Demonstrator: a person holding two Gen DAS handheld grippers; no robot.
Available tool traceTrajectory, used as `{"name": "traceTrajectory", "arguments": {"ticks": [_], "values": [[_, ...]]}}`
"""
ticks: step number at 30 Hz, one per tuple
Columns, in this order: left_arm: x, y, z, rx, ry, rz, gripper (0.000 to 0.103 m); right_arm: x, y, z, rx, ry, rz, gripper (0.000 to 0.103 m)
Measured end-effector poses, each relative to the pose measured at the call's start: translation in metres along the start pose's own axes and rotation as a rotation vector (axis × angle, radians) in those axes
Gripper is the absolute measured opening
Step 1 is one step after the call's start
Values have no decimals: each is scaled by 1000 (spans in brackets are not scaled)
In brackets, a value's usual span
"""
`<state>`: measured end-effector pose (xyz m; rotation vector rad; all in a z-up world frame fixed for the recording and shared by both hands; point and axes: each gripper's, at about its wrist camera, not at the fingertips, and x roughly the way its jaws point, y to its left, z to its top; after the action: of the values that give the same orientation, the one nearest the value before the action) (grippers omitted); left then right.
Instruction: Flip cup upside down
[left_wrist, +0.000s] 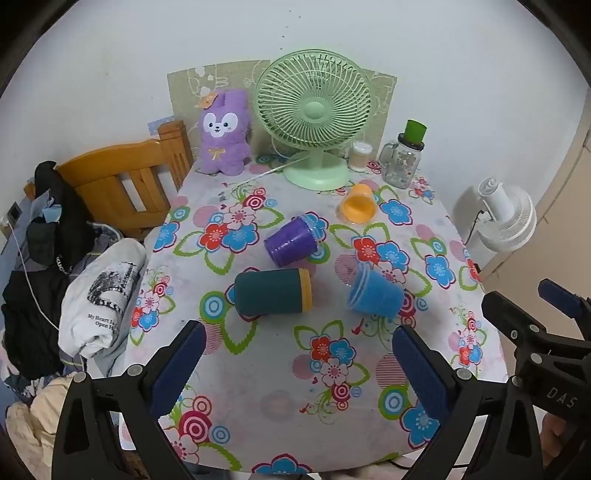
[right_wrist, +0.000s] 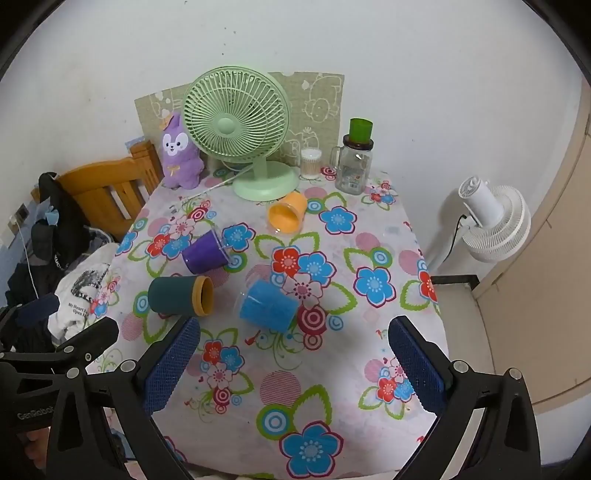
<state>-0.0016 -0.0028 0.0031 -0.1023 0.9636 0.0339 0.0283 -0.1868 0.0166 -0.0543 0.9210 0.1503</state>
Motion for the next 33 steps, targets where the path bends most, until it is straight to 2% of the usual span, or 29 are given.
{"name": "traceTrajectory", "arguments": {"ticks": [15, 33], "values": [[-1, -8, 2, 34, -11, -6, 102, -5, -2, -1, 22, 15, -24, 103], [7, -1, 2, 68, 2, 8, 102, 6, 3, 1, -10, 51, 21, 103]]}}
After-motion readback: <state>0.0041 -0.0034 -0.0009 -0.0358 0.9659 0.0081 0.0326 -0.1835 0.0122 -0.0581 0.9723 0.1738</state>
